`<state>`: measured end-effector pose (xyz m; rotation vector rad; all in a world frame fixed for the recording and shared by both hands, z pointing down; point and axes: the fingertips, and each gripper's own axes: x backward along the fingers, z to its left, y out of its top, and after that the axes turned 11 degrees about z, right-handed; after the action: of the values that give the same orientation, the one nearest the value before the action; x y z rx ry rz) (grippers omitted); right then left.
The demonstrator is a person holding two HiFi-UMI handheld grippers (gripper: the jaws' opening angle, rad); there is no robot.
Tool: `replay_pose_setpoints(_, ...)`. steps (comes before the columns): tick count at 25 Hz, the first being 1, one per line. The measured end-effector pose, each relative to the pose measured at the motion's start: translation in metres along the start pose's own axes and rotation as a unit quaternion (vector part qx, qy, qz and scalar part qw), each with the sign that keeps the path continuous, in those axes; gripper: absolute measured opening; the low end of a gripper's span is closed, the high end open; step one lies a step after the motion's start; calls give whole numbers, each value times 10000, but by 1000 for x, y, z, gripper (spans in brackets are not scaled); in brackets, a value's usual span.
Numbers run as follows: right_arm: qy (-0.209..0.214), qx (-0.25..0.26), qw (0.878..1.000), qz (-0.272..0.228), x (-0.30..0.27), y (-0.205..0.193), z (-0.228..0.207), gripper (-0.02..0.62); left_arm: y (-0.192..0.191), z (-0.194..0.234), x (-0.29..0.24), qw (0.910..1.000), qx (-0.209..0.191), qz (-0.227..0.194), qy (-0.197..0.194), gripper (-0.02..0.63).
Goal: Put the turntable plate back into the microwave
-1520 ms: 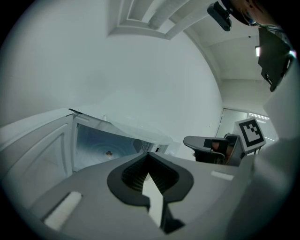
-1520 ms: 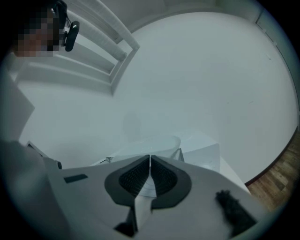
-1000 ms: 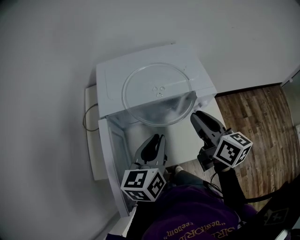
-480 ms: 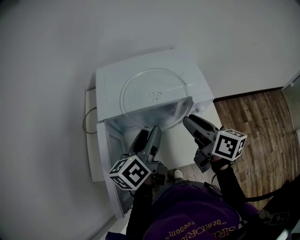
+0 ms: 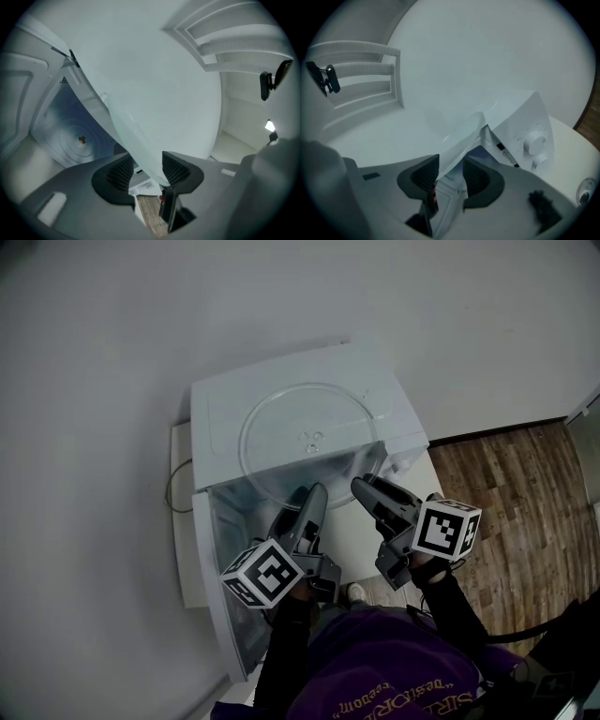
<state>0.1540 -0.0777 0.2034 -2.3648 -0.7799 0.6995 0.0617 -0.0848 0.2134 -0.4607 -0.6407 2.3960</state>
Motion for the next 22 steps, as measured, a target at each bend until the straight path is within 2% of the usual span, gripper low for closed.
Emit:
replay_pose_setpoints(1, -22, -11, 10000, 0, 0, 1, 0, 153, 2, -1, 0, 10000, -25, -85, 31, 176)
replay_pose_setpoints(3, -64, -25, 10000, 1, -1, 3, -1, 152, 3, 0, 1, 9997, -43, -197, 107, 142)
replay_pose_setpoints(9, -154, -107, 9998, -6, 0, 4, -5, 152, 1, 2, 1, 9989, 69, -448, 89, 133)
replay_pose_setpoints(13, -118, -127, 9998, -30, 1, 5, -4, 152, 5, -1, 3, 9964, 266, -766, -235, 126)
replay_pose_setpoints(22, -199, -75, 9998, -13, 1, 4, -6, 150, 2, 2, 3, 9961, 389, -751, -232, 112)
